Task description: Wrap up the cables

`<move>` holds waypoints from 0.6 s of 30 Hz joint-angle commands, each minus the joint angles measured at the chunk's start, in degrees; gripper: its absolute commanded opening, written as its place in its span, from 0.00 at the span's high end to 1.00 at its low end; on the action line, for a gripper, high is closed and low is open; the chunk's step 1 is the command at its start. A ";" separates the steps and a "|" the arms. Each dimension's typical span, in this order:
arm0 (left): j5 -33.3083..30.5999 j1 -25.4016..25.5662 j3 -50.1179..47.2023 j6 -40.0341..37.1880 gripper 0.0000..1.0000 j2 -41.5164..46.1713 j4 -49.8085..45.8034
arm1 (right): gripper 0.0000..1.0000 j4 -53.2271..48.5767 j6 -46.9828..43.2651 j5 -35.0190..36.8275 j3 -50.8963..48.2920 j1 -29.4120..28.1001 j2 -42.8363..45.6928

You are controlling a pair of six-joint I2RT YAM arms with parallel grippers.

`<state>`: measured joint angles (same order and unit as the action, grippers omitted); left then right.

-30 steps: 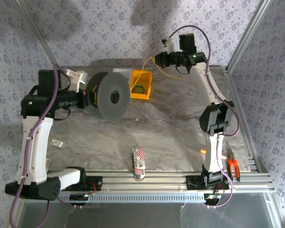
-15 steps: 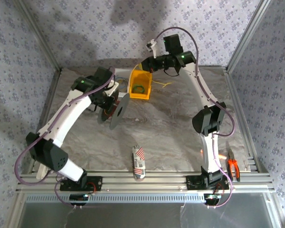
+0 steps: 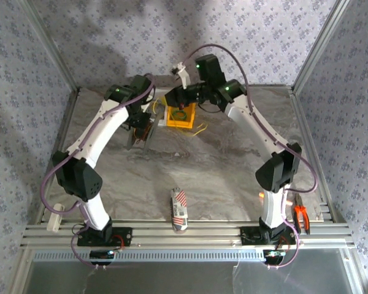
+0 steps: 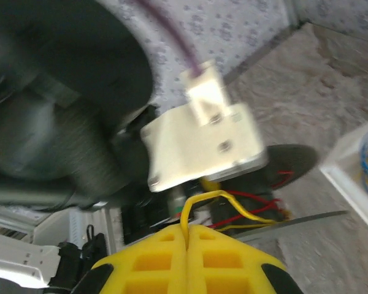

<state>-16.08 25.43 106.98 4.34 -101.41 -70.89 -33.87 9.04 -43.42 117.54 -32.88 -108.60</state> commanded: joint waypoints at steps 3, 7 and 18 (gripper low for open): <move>1.20 -3.40 4.47 4.05 1.00 -1.10 1.46 | 1.00 13.87 6.24 -1.89 -10.31 -4.28 6.57; 2.66 -4.58 8.87 5.53 1.00 -2.67 3.17 | 1.00 18.39 8.71 -1.15 -14.85 -8.10 6.84; 10.11 -9.20 22.35 8.68 1.00 -0.61 8.81 | 1.00 20.26 8.39 3.39 -21.50 -15.32 2.11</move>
<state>-8.19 18.76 124.60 9.56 -105.14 -70.39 -13.89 17.19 -39.27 98.28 -46.65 -105.49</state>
